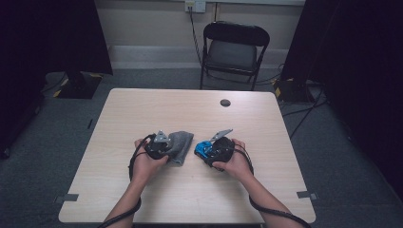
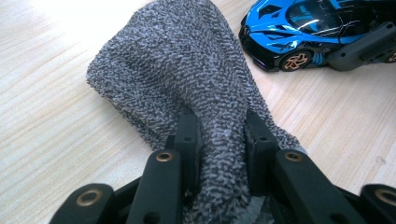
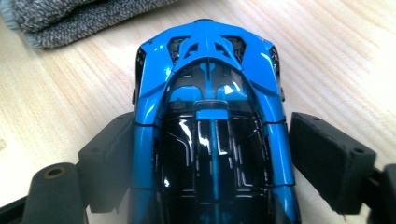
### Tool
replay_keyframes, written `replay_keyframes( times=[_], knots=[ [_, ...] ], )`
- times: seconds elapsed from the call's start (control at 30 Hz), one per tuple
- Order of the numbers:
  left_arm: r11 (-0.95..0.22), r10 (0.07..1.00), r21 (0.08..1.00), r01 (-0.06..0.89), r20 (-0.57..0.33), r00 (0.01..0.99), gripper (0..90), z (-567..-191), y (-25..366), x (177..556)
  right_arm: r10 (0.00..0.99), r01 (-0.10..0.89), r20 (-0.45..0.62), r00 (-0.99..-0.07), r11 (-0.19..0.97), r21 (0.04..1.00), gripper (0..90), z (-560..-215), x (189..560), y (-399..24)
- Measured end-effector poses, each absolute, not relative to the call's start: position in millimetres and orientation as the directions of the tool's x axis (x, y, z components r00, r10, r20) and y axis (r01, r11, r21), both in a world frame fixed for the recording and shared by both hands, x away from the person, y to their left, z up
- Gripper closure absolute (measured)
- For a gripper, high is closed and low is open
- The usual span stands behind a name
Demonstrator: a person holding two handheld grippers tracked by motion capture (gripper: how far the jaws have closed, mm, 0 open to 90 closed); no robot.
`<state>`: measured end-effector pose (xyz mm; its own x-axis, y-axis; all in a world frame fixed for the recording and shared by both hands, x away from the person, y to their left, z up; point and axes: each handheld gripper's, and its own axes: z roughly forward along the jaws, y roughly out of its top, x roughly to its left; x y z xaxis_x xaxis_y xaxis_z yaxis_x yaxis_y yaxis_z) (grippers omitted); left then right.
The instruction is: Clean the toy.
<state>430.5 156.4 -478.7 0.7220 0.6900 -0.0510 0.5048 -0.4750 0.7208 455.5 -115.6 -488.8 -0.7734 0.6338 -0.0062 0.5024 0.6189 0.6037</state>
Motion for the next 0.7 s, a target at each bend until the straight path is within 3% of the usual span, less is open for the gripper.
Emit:
replay_keyframes(
  times=[0.3,0.5,0.7],
  knots=[
    [-0.479,0.688,0.721,0.500,-0.045,0.724,71.6,-479,159,429,0.617,0.477,-0.031,-0.786,0.638,0.605,20.9,-485,449,-118],
    [-0.475,0.689,0.722,0.503,-0.050,0.723,71.5,-479,158,429,0.629,0.486,-0.006,-0.777,0.607,0.629,15.0,-492,448,-125],
    [-0.476,0.688,0.722,0.502,-0.050,0.724,71.5,-479,158,429,0.635,0.485,-0.002,-0.772,0.592,0.644,15.9,-494,448,-121]
  ],
)
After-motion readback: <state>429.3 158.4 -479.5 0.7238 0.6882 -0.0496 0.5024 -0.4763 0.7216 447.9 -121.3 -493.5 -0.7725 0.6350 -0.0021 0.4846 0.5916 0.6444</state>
